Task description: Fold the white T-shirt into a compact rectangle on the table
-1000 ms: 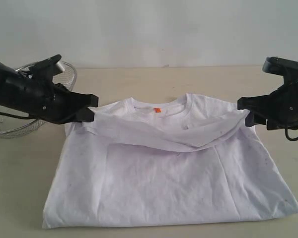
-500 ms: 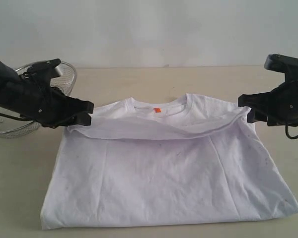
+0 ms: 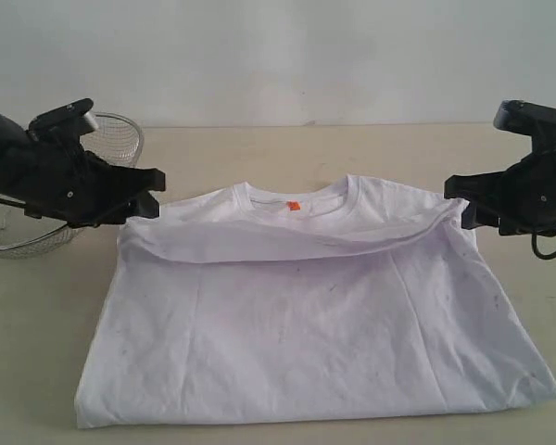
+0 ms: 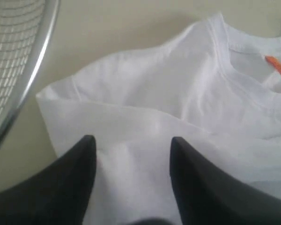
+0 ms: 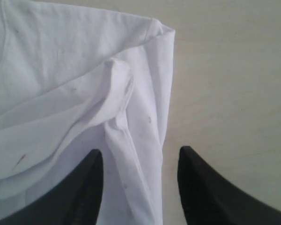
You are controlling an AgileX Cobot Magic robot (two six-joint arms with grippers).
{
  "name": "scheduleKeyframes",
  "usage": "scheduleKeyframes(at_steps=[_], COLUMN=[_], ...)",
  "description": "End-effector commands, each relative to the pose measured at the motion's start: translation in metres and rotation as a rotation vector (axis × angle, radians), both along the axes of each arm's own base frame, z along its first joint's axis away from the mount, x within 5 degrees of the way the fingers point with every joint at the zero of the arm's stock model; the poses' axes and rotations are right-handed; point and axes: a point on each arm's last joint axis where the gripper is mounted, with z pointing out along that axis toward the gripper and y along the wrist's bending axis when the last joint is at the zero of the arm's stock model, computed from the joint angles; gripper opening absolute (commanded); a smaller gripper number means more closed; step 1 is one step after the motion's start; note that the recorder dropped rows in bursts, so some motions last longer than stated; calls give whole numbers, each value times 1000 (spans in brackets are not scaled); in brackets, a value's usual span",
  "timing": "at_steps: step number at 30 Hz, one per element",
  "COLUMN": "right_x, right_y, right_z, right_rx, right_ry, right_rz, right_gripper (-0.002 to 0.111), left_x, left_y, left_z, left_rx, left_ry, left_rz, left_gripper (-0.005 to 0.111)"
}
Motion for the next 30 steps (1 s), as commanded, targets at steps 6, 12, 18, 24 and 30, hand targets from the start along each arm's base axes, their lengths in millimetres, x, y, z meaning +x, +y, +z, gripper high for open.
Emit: scheduleKeyframes(at_steps=[6, 12, 18, 24, 30], right_x=[0, 1, 2, -6, -8], right_y=[-2, -1, -1, 18, 79], right_z=[2, 5, 30, 52, 29], right_rx=[1, 8, -13, -4, 10], right_ry=[-2, -6, -86, -113, -20], right_rz=[-5, -2, 12, 115, 324], right_gripper=[43, 18, 0, 0, 0], left_x=[16, 11, 5, -6, -21], left_y=[-4, -17, -13, -18, -39], left_z=[27, 52, 60, 57, 47], left_rx=[-53, -112, 2, -23, -9], left_ry=[-59, -1, 6, 115, 162], left_rz=[-1, -178, -265, -332, -413], left_gripper=[47, 32, 6, 6, 6])
